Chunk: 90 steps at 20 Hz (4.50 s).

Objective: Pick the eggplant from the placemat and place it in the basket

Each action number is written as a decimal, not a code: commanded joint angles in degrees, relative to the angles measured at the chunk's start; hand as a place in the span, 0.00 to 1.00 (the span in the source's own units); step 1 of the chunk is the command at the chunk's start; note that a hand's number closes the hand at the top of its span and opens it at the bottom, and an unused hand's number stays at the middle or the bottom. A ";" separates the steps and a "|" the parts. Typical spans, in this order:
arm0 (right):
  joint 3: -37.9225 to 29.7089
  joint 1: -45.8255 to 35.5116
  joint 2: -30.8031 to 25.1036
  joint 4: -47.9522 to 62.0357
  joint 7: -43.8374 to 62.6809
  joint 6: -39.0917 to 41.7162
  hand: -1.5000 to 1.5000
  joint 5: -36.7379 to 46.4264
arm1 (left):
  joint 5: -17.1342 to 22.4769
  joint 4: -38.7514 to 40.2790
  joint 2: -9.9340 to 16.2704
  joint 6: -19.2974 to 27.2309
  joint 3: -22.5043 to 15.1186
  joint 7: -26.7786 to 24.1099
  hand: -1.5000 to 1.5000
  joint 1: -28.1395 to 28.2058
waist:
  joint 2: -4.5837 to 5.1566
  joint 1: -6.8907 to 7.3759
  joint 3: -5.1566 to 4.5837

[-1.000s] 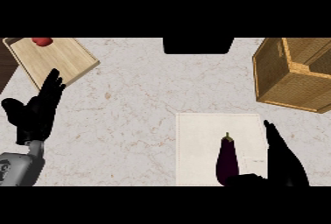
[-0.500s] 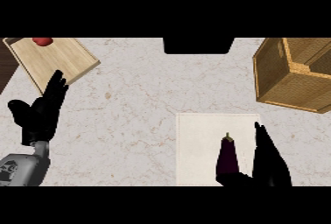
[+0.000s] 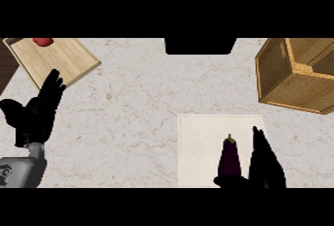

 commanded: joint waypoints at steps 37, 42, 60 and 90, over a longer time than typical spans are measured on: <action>-1.31 -2.70 -0.36 21.48 -11.42 -2.82 1.00 -7.03 | -7.57 1.56 -6.66 -4.46 6.27 1.55 0.50 -3.12 | 0.12 -0.18 0.01; 6.48 0.37 -3.02 19.26 -22.03 -1.88 1.00 -9.28 | -6.27 1.24 -6.01 -7.01 6.65 -1.43 0.50 -0.04 | 0.01 0.67 0.08; 9.21 12.81 -15.16 7.12 -78.68 -3.14 1.00 -37.98 | -7.14 0.00 -6.22 -5.91 6.88 0.56 0.50 -0.14 | -0.12 -0.75 0.03; -20.18 -34.61 -20.20 -0.27 -25.59 1.11 1.00 -44.86 | -8.73 1.61 -7.91 -7.26 7.68 -1.20 0.50 -1.28 | 0.15 0.68 -0.04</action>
